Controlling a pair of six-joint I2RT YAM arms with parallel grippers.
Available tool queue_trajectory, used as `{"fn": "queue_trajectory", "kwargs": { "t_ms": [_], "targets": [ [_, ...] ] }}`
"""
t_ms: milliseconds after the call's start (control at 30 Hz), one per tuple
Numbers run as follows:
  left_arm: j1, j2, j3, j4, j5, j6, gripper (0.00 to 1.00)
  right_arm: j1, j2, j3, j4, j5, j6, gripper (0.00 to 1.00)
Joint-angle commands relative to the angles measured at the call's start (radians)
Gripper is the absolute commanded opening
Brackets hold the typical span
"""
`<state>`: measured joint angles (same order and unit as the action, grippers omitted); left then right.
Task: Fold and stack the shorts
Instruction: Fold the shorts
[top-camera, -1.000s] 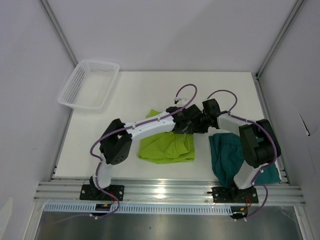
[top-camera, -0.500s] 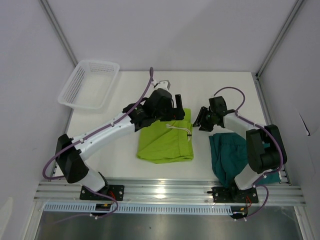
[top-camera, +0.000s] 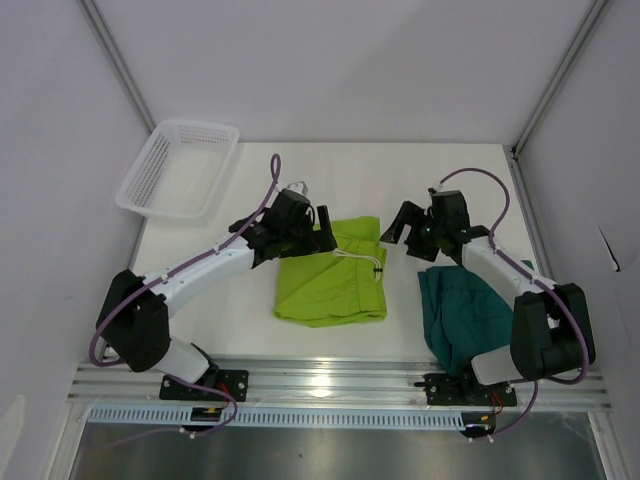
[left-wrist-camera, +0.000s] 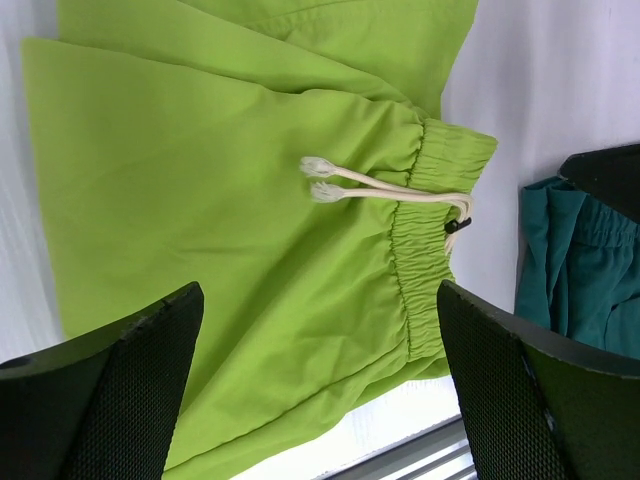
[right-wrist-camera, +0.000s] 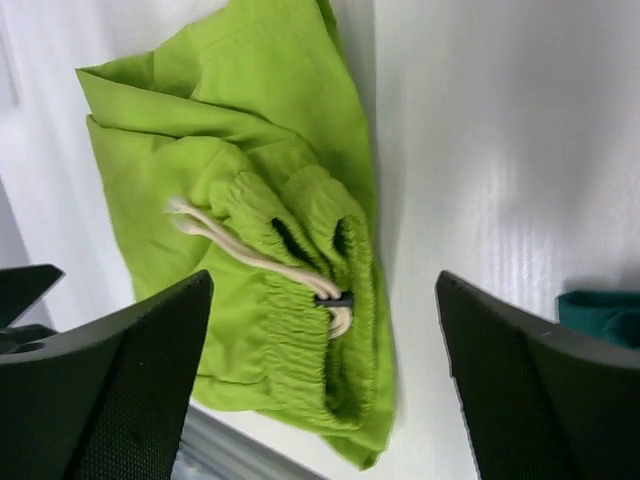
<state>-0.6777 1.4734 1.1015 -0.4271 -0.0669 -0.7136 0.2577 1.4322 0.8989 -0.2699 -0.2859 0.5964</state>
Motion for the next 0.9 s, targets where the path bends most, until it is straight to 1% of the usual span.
{"fn": "queue_trajectory", "kwargs": {
  "t_ms": [0,33,100,133,233,300,333,433,467,533,767,800,867],
  "targets": [
    [0.023,-0.053,-0.011,0.054,0.026,0.019,0.98,0.053,-0.027,0.009,-0.015,0.086,0.002,1.00],
    [0.027,-0.059,-0.014,0.050,0.024,0.019,0.98,0.107,-0.021,0.043,-0.038,0.143,-0.001,1.00],
    [0.039,-0.084,-0.022,0.047,0.021,0.025,0.98,0.159,0.005,0.084,-0.109,0.236,-0.003,0.99],
    [0.043,-0.090,-0.022,0.031,0.019,0.028,0.98,0.205,0.042,0.125,-0.127,0.311,-0.004,0.99],
    [0.064,-0.116,-0.026,0.002,0.010,0.037,0.98,0.288,0.123,0.187,-0.195,0.439,-0.004,0.99],
    [0.085,-0.148,-0.040,-0.002,0.009,0.042,0.98,0.317,0.158,0.231,-0.227,0.487,0.002,0.99],
    [0.095,-0.157,-0.049,-0.007,0.010,0.043,0.99,0.342,0.196,0.248,-0.239,0.534,0.012,1.00],
    [0.116,-0.191,-0.063,-0.013,0.015,0.048,0.98,0.365,0.264,0.314,-0.288,0.594,0.029,1.00],
    [0.118,-0.199,-0.065,-0.015,0.015,0.052,0.98,0.374,0.305,0.330,-0.316,0.640,0.032,0.99],
    [0.121,-0.208,-0.068,-0.022,0.012,0.055,0.98,0.377,0.335,0.359,-0.324,0.665,0.037,0.99],
    [0.124,-0.206,-0.078,-0.021,0.016,0.062,0.98,0.382,0.407,0.382,-0.318,0.702,0.046,1.00],
    [0.125,-0.205,-0.080,-0.018,0.018,0.062,0.99,0.384,0.412,0.379,-0.312,0.699,0.043,0.99],
    [0.127,-0.203,-0.081,-0.015,0.018,0.065,0.98,0.391,0.407,0.367,-0.284,0.697,0.040,0.94]
  ]
}}
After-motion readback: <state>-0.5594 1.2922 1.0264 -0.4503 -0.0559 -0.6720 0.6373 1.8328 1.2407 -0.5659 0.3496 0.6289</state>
